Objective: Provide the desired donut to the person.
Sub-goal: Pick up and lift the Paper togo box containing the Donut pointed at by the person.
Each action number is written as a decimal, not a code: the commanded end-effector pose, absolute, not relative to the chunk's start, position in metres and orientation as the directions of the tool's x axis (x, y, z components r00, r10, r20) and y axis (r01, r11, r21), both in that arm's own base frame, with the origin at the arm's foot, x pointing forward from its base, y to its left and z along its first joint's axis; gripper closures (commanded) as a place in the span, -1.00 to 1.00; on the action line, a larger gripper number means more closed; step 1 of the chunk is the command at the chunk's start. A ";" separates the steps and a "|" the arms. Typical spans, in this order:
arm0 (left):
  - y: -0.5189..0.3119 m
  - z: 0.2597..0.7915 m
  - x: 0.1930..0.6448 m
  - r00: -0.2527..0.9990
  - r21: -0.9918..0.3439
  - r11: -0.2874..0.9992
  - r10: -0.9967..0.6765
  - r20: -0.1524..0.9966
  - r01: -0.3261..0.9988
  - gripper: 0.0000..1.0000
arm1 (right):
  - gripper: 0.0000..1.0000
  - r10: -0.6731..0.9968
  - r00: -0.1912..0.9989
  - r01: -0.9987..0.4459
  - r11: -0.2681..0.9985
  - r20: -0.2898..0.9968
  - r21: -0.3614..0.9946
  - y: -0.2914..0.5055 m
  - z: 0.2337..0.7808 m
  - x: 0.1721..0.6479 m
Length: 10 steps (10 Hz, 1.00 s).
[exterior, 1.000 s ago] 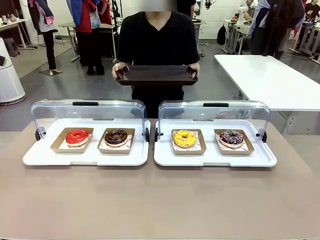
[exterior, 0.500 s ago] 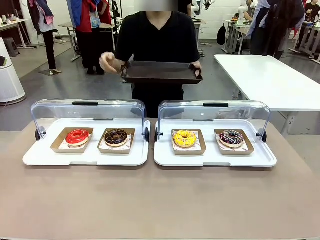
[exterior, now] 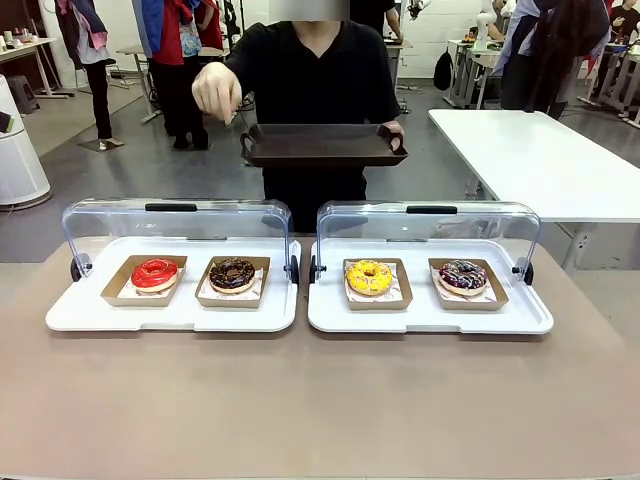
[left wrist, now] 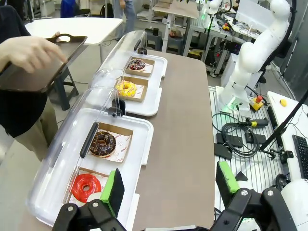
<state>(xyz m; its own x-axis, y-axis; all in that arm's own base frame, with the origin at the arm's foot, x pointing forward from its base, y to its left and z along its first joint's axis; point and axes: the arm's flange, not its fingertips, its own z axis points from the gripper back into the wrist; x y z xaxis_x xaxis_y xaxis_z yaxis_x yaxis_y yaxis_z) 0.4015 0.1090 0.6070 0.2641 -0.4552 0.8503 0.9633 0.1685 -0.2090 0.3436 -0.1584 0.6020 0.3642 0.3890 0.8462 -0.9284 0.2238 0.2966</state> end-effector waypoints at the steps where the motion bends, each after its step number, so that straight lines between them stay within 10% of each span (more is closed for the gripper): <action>1: 0.109 0.608 0.401 0.261 -0.207 0.166 -0.453 0.853 0.964 -1.00 | -1.00 0.384 0.362 -0.930 0.218 0.849 0.298 -0.158 0.602 0.344; 10: 0.109 0.608 0.401 0.261 -0.207 0.166 -0.453 0.853 0.964 -1.00 | -1.00 0.384 0.362 -0.930 0.218 0.849 0.298 -0.158 0.602 0.344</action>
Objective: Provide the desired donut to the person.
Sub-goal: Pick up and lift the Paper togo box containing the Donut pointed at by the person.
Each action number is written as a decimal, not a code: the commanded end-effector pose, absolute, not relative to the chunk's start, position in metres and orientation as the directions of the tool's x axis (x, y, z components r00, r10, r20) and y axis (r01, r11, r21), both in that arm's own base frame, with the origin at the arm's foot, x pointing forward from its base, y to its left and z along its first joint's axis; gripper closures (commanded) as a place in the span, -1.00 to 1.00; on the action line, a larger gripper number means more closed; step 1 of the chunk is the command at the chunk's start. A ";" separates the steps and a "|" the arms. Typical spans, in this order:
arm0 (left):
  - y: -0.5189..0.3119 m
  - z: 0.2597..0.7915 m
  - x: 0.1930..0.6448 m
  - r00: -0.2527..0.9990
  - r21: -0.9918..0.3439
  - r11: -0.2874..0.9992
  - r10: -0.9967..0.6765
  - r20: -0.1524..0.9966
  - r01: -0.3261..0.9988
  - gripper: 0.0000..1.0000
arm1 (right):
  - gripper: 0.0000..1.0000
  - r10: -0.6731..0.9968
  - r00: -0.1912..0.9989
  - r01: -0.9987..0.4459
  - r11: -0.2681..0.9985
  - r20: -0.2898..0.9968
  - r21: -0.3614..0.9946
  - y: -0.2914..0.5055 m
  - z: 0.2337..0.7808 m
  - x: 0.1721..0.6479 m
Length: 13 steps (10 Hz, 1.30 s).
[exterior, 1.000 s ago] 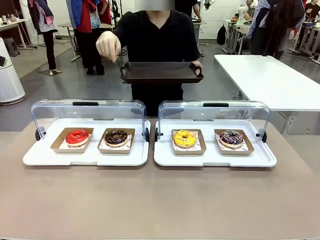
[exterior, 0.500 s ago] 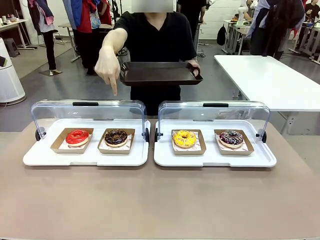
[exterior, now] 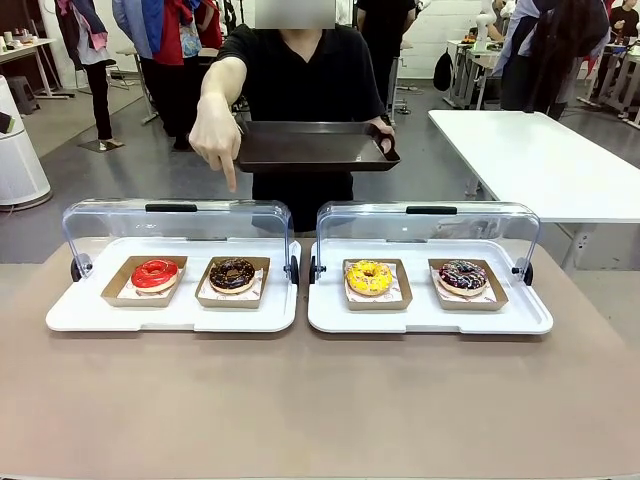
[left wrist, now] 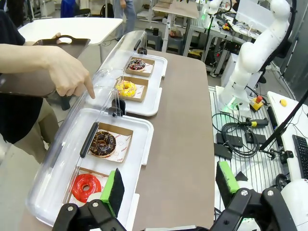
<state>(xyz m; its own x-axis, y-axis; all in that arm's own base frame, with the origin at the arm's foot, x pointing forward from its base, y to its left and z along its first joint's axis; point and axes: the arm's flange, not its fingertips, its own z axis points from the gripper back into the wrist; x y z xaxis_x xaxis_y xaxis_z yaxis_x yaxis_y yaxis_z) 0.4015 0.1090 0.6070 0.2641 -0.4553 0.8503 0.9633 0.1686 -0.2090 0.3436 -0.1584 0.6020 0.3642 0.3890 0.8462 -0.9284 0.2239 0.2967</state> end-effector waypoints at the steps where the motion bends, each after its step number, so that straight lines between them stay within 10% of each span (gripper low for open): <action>1: 0.109 0.608 0.401 0.261 -0.207 0.166 -0.453 0.853 0.964 -1.00 | -1.00 0.384 0.362 -0.930 0.218 0.849 0.298 -0.158 0.602 0.344; 8: 0.087 0.618 0.400 0.199 -0.162 0.116 -0.571 0.796 0.980 -1.00 | -1.00 0.384 0.362 -0.930 0.218 0.849 0.298 -0.158 0.602 0.344; 13: -0.100 0.618 0.394 -0.107 -0.113 -0.130 -0.976 0.188 0.985 -1.00 | -1.00 0.384 0.362 -0.930 0.218 0.849 0.298 -0.158 0.602 0.344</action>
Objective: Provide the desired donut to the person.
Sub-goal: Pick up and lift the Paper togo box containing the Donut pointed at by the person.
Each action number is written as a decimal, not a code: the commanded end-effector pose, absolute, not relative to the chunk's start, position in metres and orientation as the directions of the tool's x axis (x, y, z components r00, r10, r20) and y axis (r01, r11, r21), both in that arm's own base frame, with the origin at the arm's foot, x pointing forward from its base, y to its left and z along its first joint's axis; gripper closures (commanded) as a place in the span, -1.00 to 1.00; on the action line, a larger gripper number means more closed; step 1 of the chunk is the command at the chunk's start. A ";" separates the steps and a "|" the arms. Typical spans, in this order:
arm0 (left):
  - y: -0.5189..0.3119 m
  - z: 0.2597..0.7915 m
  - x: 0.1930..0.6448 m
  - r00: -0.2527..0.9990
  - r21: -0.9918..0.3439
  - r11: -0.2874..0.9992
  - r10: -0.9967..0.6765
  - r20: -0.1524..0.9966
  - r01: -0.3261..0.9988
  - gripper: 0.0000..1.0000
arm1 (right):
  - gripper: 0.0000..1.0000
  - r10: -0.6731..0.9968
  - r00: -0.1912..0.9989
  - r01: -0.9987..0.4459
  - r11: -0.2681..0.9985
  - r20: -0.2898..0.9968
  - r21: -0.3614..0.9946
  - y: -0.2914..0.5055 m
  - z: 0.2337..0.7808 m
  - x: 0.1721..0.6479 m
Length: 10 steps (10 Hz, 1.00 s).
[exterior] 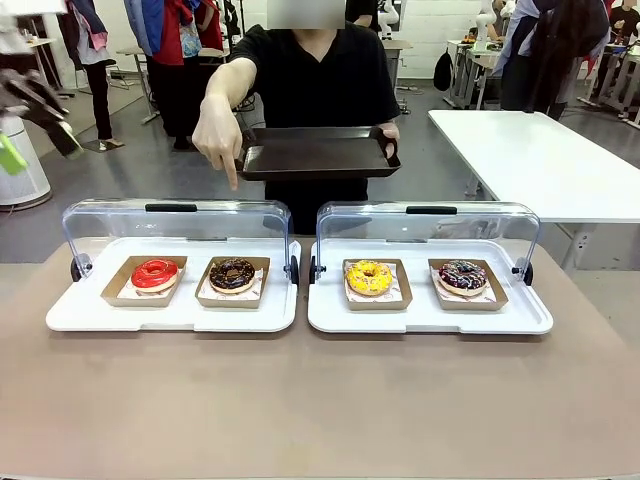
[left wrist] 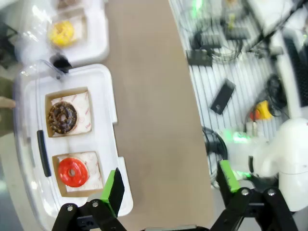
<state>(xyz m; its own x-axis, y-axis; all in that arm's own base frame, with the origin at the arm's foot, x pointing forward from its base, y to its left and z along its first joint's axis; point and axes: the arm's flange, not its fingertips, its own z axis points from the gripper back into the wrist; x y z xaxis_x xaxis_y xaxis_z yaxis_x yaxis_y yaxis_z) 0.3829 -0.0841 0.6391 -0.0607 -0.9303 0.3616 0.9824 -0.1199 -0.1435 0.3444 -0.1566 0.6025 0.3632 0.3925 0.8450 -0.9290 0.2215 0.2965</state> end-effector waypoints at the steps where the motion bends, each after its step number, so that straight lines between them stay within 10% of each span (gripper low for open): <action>1: -0.131 0.597 0.396 -0.151 -0.100 -0.161 -0.983 0.105 0.982 -1.00 | -1.00 0.384 0.362 -0.930 0.218 0.849 0.298 -0.158 0.602 0.344; 10: -0.206 0.473 0.408 -0.128 -0.003 -0.129 -0.990 0.051 0.992 -1.00 | -1.00 0.384 0.362 -0.930 0.218 0.849 0.298 -0.158 0.602 0.344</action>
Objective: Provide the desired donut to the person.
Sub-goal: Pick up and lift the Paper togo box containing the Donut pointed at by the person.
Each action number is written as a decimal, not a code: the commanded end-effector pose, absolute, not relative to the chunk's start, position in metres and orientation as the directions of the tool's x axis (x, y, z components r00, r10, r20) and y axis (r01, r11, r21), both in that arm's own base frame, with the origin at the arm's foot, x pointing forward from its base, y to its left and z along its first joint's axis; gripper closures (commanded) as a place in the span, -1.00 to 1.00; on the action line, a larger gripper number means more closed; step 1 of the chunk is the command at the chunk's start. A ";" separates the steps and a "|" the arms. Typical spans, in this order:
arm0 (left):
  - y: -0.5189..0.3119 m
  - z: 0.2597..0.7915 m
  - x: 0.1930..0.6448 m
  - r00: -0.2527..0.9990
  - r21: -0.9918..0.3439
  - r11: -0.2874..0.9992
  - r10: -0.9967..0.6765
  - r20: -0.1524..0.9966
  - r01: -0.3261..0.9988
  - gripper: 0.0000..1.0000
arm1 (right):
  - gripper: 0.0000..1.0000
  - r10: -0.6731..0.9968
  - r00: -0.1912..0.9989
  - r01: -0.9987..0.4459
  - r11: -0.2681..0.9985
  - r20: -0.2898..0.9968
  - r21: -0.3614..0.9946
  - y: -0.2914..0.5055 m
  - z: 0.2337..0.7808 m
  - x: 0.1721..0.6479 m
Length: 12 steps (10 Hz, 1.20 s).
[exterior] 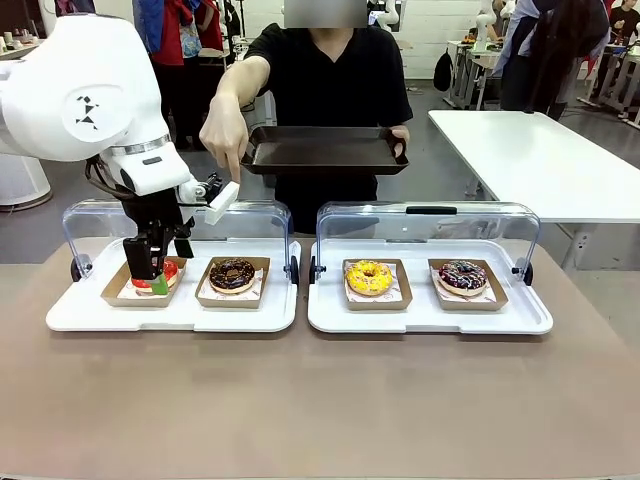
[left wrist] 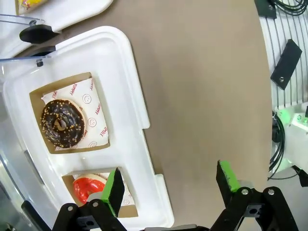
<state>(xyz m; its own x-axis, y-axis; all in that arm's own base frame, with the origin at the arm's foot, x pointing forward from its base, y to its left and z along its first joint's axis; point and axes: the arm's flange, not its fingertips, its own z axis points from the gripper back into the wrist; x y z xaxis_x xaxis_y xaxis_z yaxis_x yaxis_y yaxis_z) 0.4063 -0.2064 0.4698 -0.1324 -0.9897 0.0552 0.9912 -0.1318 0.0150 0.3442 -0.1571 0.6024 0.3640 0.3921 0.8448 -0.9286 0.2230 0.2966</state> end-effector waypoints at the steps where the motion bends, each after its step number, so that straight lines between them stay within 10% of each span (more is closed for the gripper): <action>1: -0.206 0.473 0.408 -0.128 -0.003 -0.129 -0.990 0.051 0.992 -1.00 | -1.00 0.384 0.362 -0.930 0.218 0.849 0.298 -0.158 0.602 0.344; 12: -0.223 0.379 0.456 -0.155 0.109 -0.162 -0.985 -0.075 0.981 -1.00 | -1.00 0.384 0.362 -0.930 0.218 0.849 0.298 -0.158 0.602 0.344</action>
